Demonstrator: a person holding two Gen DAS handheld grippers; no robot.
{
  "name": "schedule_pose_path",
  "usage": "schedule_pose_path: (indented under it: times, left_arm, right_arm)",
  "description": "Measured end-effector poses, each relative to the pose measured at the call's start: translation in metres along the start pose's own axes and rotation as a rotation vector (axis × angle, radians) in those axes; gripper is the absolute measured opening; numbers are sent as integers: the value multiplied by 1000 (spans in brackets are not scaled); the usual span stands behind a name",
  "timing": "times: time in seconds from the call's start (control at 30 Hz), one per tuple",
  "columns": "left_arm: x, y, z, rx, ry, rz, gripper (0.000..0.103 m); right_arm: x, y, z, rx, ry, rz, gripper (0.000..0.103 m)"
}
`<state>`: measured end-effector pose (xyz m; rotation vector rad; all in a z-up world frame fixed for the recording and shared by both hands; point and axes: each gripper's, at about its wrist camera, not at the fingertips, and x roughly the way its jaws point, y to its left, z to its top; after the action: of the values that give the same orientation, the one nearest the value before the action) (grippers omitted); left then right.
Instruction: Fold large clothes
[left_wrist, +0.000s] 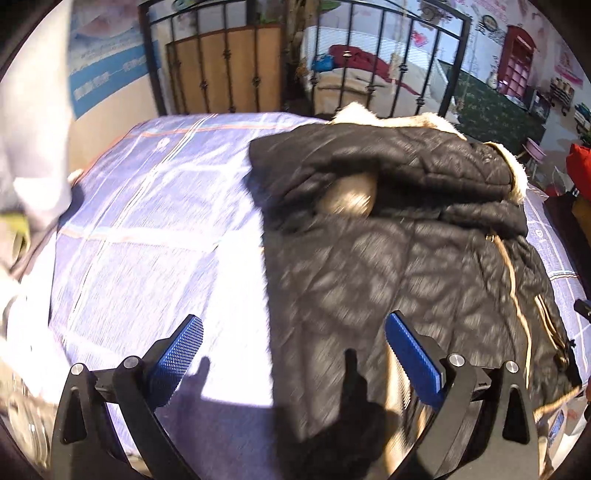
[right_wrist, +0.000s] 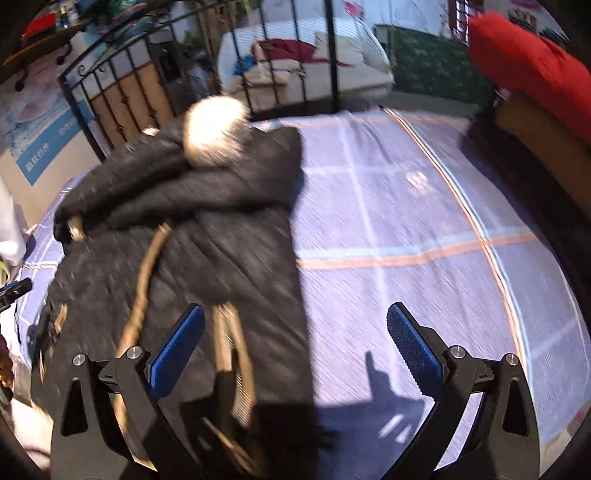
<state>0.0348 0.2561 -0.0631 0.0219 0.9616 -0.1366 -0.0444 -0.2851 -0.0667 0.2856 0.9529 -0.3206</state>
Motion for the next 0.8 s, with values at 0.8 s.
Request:
schedule_pose_path:
  times: [0.8]
  left_arm:
    - [-58,-26,-83,26,39,-143,97]
  right_arm:
    - [-26,184,-126,-841,60,230,61]
